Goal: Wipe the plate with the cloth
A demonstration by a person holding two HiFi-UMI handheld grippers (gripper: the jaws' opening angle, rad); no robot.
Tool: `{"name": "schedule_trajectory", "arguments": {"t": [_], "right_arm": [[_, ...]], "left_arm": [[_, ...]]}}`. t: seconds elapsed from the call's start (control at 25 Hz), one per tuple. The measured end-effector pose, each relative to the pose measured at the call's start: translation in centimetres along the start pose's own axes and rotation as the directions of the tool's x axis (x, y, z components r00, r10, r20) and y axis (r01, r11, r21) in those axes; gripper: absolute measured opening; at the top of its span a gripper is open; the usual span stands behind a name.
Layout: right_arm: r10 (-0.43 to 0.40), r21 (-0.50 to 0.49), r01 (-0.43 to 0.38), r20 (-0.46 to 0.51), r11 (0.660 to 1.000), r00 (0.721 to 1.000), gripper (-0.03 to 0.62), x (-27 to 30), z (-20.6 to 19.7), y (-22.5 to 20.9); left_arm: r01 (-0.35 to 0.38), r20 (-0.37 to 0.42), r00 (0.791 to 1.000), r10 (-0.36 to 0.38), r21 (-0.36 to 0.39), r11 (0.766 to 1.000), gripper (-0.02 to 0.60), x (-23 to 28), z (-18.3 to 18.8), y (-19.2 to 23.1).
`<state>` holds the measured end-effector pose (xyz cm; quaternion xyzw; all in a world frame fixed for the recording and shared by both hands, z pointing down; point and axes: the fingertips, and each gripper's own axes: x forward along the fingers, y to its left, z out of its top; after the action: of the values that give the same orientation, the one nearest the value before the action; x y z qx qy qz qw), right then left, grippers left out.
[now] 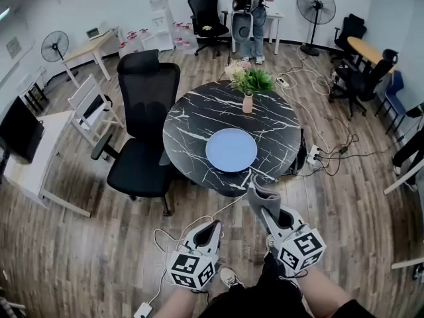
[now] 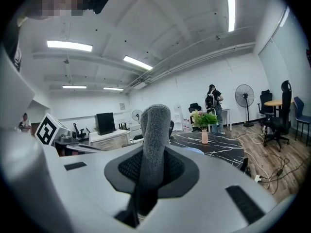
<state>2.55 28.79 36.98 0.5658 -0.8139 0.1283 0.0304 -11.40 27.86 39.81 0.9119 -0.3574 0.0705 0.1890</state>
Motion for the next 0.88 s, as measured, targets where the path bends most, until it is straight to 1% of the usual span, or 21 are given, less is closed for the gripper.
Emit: {"name": "schedule_trajectory", "arguments": {"t": [0.32, 0.64, 0.88], "right_arm": [[0.060, -0.003, -0.060, 0.008, 0.998, 0.998, 0.058, 2.9, 1.3, -2.5], [0.134, -0.009, -0.134, -0.007, 0.991, 0.991, 0.058, 7.1, 3.3, -7.3], [0.175, -0.009, -0.175, -0.023, 0.985, 0.984, 0.058, 10.4, 4.4, -11.3]], "left_arm": [[-0.062, 0.002, 0.998, 0.062, -0.019, 0.998, 0.018, 2.6, 0.8, 0.9], [-0.141, 0.014, 0.990, 0.142, -0.051, 0.989, 0.018, 7.6, 2.7, 2.0], [-0.192, 0.017, 0.981, 0.194, -0.079, 0.978, 0.018, 12.0, 3.8, 3.2]]}}
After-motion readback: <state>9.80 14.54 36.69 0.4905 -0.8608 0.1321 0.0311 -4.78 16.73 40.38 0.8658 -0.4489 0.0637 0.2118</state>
